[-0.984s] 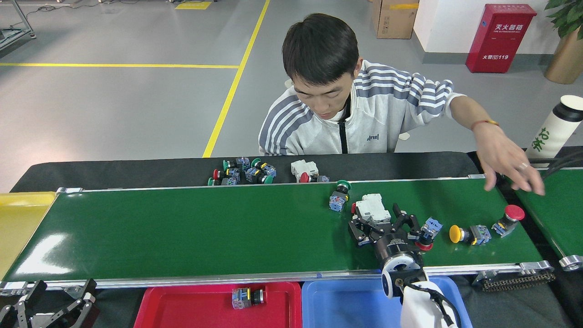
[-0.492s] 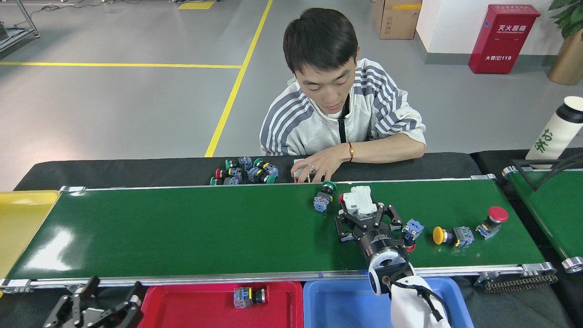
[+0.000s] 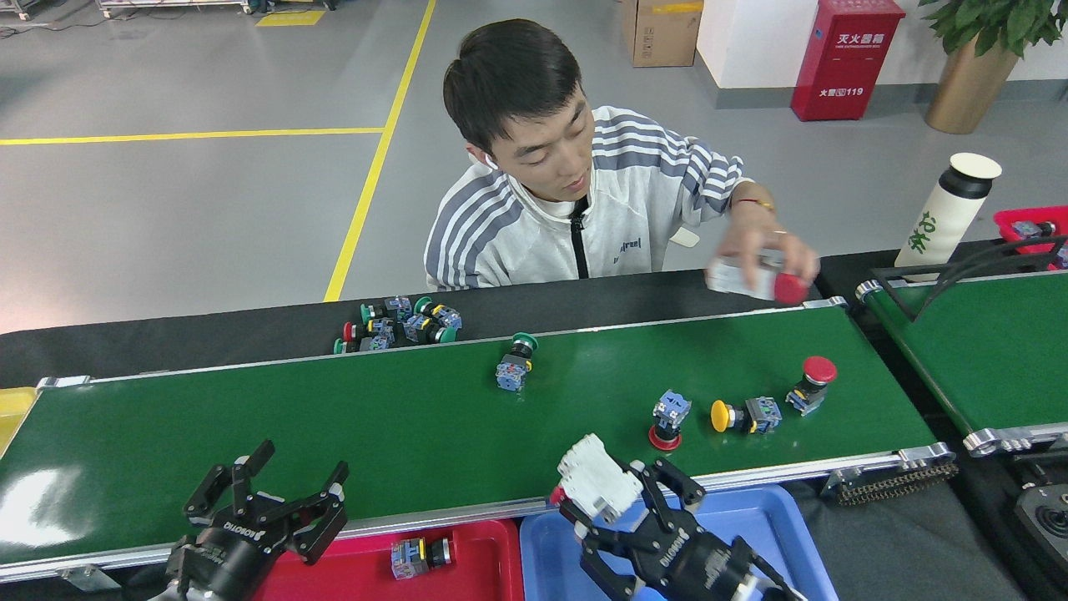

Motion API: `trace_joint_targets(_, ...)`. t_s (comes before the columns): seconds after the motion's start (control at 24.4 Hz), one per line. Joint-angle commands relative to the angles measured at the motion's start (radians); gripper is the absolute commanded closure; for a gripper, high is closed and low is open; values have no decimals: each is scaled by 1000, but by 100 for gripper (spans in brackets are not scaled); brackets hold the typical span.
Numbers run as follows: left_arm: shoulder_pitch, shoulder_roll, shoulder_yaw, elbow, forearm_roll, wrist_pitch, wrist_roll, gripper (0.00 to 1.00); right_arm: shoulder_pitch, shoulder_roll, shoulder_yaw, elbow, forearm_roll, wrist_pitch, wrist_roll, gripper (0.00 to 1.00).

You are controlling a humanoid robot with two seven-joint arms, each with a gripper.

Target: Pick switch part from conveyor to tray

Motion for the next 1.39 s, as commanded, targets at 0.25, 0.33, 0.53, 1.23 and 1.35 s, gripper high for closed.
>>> trace_joint_targets(0.25, -179, 1, -204, 193, -8, 221, 5, 0, 51, 64, -156, -20, -15, 65, -10, 0)
trace_joint_targets(0.33, -227, 0, -236, 264, -8, 259, 8, 0, 48, 114, -153, -34, 14, 220, -7, 1)
trace_joint_targets(0.53, -343, -26, -284, 374, -8, 321, 11, 0, 34, 179, 18, -35, 179, 611, 2, 1)
trace_joint_targets(1.23, -489, -5, -294, 649, -42, 328, 76, 90, -275, 267, 242, 204, 190, 643, 149, 1)
trace_joint_targets(1.35, -467, 6, -285, 581, -10, 293, 76, 91, -306, 267, 263, 256, 184, 645, 149, 1)
